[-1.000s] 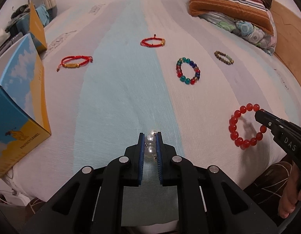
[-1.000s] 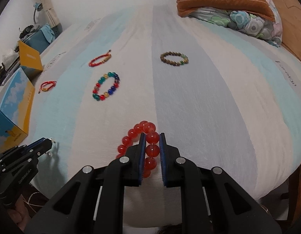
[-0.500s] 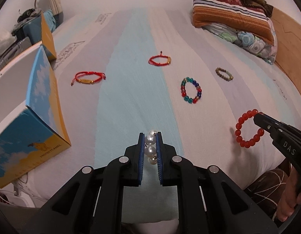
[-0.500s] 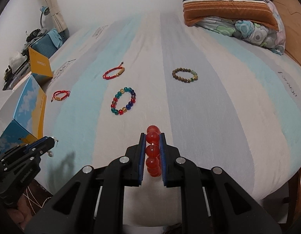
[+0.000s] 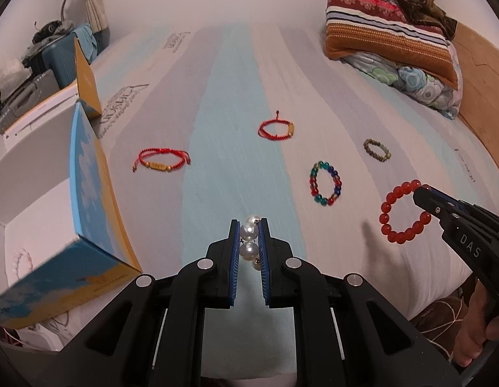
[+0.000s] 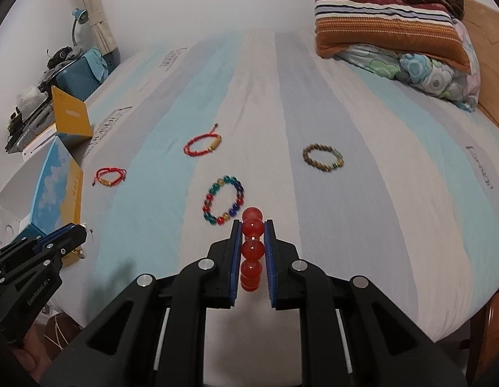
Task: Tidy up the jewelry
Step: 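Carry the pearl string and red bead bracelet into the white box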
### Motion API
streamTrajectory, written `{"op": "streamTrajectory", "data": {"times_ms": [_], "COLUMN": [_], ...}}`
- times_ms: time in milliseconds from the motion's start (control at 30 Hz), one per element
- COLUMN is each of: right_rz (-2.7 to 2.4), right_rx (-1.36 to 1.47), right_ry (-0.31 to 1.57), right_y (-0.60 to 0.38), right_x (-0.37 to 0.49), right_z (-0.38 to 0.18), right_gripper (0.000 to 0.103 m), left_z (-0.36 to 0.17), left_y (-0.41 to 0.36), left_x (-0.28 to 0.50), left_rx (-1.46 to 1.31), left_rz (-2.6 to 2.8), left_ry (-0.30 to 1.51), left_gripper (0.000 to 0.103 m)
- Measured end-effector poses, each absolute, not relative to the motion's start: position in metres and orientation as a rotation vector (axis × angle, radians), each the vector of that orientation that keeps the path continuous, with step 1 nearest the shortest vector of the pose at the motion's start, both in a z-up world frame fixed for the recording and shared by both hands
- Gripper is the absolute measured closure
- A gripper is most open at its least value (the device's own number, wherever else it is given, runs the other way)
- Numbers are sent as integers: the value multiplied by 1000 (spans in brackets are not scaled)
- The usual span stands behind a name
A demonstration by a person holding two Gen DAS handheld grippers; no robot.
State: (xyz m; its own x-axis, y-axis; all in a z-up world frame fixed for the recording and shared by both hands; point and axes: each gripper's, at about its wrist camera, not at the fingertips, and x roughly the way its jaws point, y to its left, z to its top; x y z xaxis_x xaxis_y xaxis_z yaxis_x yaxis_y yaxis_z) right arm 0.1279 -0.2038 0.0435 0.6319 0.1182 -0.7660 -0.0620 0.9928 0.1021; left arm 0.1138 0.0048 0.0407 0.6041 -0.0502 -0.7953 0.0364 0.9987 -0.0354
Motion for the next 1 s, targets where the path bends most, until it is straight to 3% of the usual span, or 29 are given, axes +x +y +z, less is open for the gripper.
{"op": "streamTrajectory", "data": {"times_ms": [1000], "right_rz": [252], "right_rx": [-9], "right_ry": [825], "right_y": [-65], "right_x": [176], "right_z": [102], "right_gripper": [90], "left_z": [106], "left_y": [115], "left_x": [117], "left_rx": [-78], "left_rz": [114], "left_ry": [823], "left_gripper": [92]}}
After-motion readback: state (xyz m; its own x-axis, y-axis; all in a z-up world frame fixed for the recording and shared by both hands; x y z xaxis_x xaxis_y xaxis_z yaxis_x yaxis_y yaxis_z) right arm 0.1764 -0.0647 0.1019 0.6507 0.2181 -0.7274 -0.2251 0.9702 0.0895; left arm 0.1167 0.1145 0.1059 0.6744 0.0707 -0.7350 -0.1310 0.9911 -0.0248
